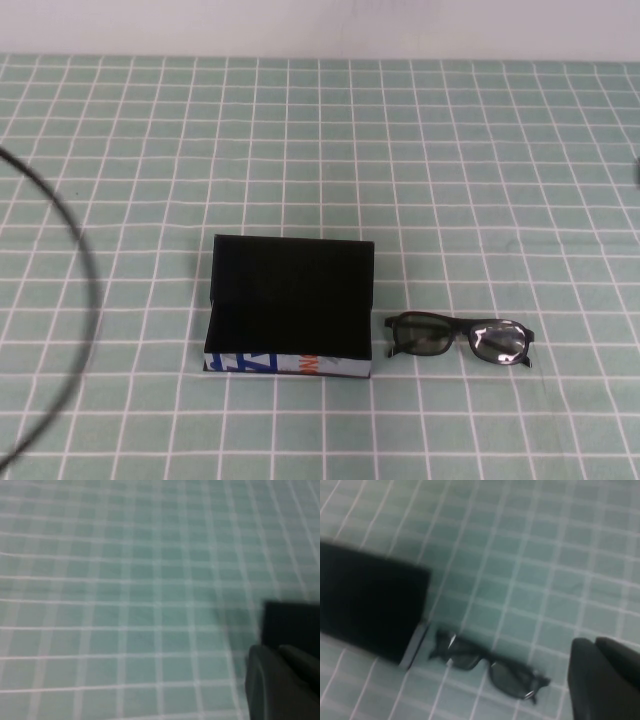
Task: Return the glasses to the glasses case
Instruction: Pick up the glasses from the table
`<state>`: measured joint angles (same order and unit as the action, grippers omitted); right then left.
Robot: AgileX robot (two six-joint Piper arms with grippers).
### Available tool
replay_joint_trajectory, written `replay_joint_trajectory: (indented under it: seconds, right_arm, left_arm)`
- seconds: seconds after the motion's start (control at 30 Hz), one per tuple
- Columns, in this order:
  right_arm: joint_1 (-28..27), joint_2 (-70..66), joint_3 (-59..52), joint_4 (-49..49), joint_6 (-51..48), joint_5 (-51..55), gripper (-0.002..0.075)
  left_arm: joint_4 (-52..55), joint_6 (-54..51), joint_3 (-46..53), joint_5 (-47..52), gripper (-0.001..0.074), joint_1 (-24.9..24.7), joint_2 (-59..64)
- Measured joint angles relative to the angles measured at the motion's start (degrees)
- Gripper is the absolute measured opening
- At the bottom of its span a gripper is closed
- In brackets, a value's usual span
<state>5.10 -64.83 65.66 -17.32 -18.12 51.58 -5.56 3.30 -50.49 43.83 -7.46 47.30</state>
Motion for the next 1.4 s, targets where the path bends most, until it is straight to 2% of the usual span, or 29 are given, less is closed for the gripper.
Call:
replay_joint_trajectory:
  seconds: [0.23,0.43,0.6,0.73,0.97,1.03,1.4]
  right_arm:
    - [5.4,-10.2,10.2,-2.8,-11.2,12.9,-0.0013]
    - [9.8,-14.9,11.1,-2.4,-19.5,14.9,-0.0013]
    - [12.9,-18.9,10.6,2.4,-26.1,15.0,0.0000]
    - [15.0,-22.6,10.6,5.9,-27.5,13.5,0.0043]
    - [18.8,-28.7,10.6,8.6,-27.7,10.3,0.0251]
    - [19.5,-30.3,10.6,9.8,-27.7,9.8,0.0287]
    - [19.8,-37.3,10.7,12.2,-28.0,4.7,0.0317]
  left_arm:
    - [-20.9,-25.5,0.0,7.8,-0.0002,0.0,9.7]
    - [-27.4,-34.1,0.0,14.5,-0.0002,0.0,15.7]
    - [-28.7,-35.6,0.0,14.4,-0.0002,0.0,16.2]
    - [-29.7,-35.8,0.0,13.8,-0.0002,0.0,16.2]
    - [-30.1,-36.0,0.0,13.4,-0.0002,0.0,16.2]
    - [-30.2,-36.0,0.0,13.4,-0.0002,0.0,16.2]
    - [-30.2,-36.0,0.0,13.6,-0.0002,0.0,16.2]
